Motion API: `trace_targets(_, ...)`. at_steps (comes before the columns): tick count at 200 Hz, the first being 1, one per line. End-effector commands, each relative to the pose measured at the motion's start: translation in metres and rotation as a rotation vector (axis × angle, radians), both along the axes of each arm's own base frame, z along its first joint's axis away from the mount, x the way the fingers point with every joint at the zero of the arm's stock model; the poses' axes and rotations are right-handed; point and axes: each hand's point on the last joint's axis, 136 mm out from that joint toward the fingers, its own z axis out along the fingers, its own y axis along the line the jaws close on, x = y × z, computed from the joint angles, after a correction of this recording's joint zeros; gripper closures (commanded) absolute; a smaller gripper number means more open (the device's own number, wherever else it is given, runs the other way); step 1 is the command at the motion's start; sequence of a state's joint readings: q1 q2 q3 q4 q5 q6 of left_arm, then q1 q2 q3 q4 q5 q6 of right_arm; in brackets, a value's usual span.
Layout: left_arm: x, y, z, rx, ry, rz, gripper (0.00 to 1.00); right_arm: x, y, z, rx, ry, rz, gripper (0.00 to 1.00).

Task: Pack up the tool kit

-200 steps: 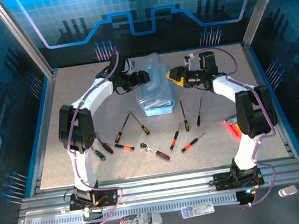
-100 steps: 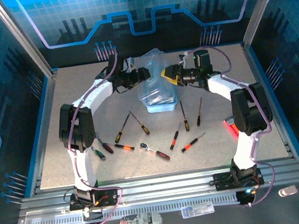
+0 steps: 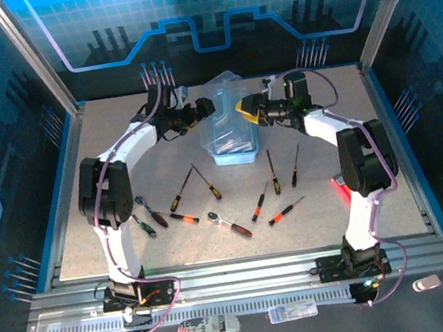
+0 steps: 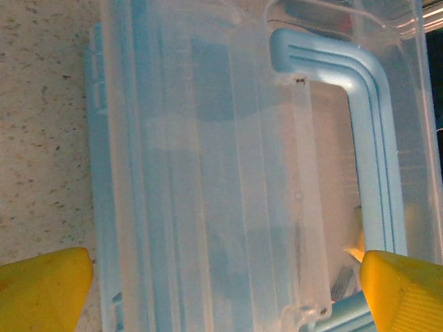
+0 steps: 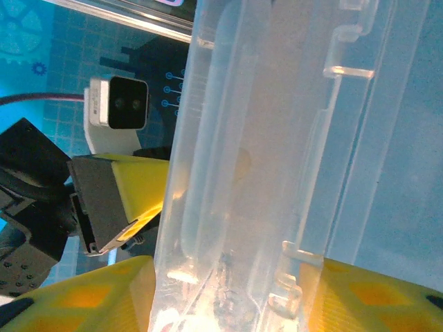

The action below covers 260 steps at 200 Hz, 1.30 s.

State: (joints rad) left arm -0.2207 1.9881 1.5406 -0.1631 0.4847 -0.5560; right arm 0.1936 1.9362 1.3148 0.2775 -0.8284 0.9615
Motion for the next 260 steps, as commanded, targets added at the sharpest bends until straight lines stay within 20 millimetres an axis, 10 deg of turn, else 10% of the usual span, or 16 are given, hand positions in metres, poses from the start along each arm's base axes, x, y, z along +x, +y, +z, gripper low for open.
trace_targets(1, 0.001, 0.012, 0.031, -0.066, -0.064, 0.009, 0.01, 0.003, 0.013, 0.024, 0.013, -0.072, 0.046, 0.42)
trace_targets(153, 0.008, 0.098, -0.003, -0.233, 0.039, 0.304, 0.02, 0.002, 0.078, 0.046, -0.148, -0.119, 0.162, 0.41)
trace_targets(260, -0.003, 0.099, 0.009, -0.315, 0.036, 0.302, 0.02, 0.005, 0.113, 0.048, -0.211, -0.140, 0.184, 0.41)
